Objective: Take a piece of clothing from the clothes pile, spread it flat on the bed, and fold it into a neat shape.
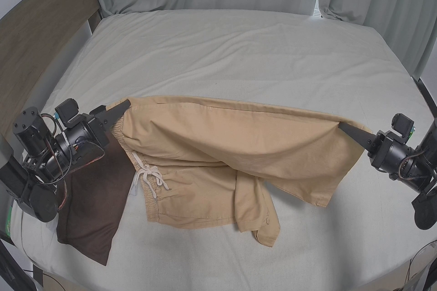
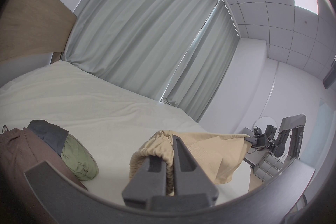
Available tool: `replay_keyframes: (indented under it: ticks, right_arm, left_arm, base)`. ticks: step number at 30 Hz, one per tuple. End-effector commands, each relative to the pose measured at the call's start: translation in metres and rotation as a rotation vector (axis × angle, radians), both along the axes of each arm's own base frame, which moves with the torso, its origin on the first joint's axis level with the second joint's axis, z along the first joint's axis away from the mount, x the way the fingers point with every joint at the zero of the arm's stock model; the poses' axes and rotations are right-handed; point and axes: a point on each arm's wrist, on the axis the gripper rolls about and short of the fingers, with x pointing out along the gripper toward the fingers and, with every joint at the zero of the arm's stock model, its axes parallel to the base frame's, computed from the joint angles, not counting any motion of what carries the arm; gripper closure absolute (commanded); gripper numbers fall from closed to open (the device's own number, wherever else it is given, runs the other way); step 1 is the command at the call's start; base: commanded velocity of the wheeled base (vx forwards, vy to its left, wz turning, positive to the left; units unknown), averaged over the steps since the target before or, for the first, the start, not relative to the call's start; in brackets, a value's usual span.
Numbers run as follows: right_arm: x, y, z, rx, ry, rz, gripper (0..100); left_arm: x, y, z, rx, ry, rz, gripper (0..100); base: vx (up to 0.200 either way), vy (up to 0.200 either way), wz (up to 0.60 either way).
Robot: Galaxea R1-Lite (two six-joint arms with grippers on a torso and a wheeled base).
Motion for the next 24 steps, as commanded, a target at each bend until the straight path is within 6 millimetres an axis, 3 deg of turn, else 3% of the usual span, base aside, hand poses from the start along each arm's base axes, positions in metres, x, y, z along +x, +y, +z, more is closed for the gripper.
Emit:
replay_keyframes:
  ticks: [1,24]
  right_arm:
    - [0.0017,-0.0023,0.0011,0.001,-0.006,-0.011,100]
    - [0.0054,-0.0092,0.0015,-0.001,-0.011,-0.042,100]
  left_arm:
    - [0.0021,0.0037,-0.003,0.001,0.009,0.012,100]
    - [0.0066,0.0102,-0.0052,0.002,0.013,0.035,100]
  base:
    - [0.0,0.0,0.0]
    - [0.0,0.0,0.0]
